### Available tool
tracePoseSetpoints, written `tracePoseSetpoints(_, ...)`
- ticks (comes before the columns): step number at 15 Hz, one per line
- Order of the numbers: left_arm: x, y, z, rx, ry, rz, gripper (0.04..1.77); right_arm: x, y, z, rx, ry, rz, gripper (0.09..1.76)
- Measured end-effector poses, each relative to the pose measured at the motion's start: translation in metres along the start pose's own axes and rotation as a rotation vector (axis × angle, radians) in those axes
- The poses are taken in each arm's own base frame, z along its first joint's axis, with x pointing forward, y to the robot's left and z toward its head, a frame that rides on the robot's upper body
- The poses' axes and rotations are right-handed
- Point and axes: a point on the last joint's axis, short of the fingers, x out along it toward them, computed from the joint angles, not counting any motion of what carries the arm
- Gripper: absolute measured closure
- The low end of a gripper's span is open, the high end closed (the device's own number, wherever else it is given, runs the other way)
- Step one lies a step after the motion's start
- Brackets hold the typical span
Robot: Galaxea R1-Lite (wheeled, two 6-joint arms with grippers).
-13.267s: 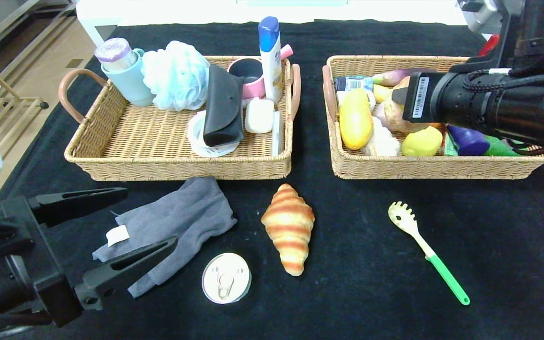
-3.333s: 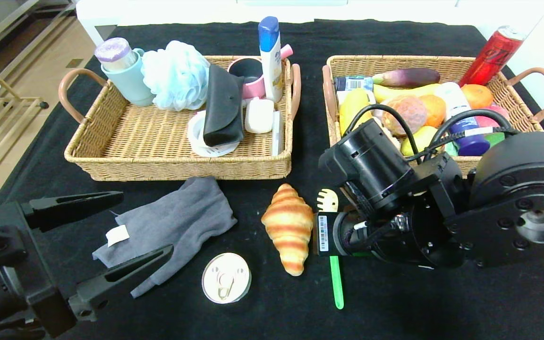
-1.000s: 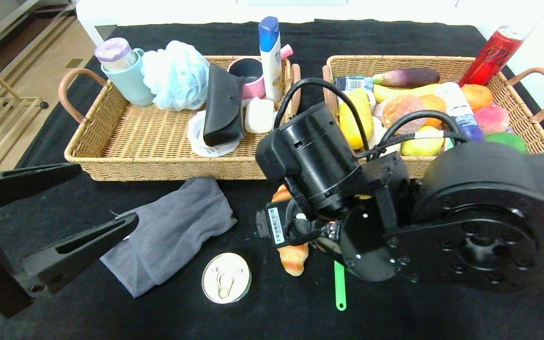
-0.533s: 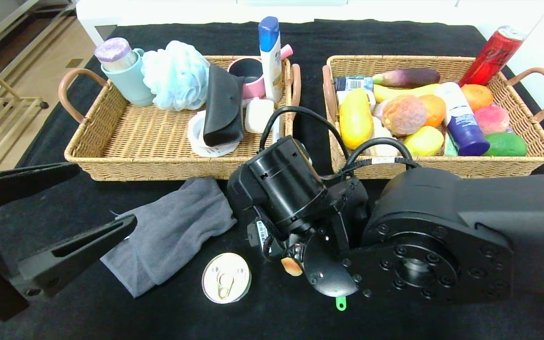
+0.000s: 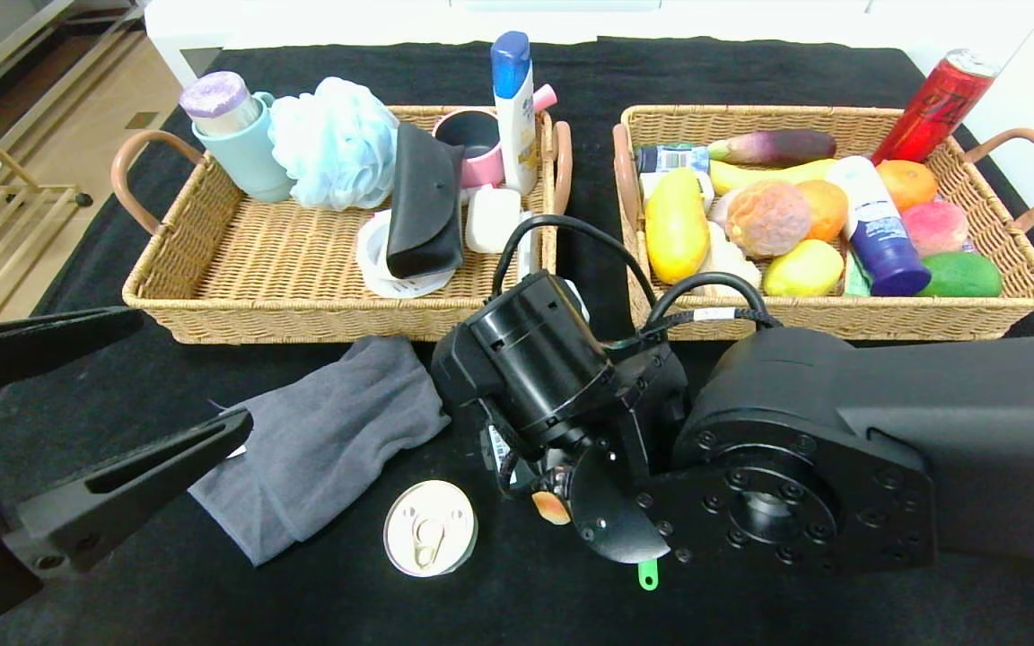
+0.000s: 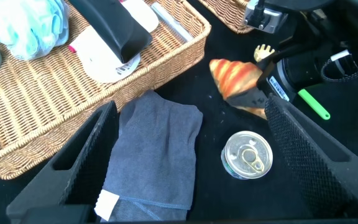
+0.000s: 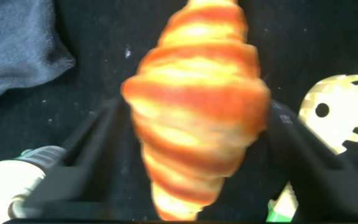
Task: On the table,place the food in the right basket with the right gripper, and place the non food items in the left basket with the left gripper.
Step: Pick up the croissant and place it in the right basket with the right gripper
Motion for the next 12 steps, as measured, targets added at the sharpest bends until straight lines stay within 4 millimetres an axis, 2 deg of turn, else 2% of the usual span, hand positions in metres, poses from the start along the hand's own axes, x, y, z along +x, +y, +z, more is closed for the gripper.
tracePoseSetpoints(3,-0.0003,-0.0003,-0.0003,0.007,0.000,-0.003,0.09,0.0022,0.0008,-0.0015,-0.002,0.004,-0.002,0.74)
tracePoseSetpoints(6,-0.0005,-0.0005,-0.0006,0.010,0.001,-0.003,0.09,0.0030,0.0015,-0.0023,-0.005,0.006,-0.002,0.96)
tracePoseSetpoints(8,-0.0006,-0.0005,-0.0006,0.011,0.001,-0.003,0.09,0.0037,0.0020,-0.0030,-0.006,0.008,-0.002,1.03)
tracePoseSetpoints(12,-0.0005,-0.0006,-0.0015,0.012,0.003,-0.003,0.09,0.0050,0.0025,-0.0041,-0.008,0.011,-0.004,1.03)
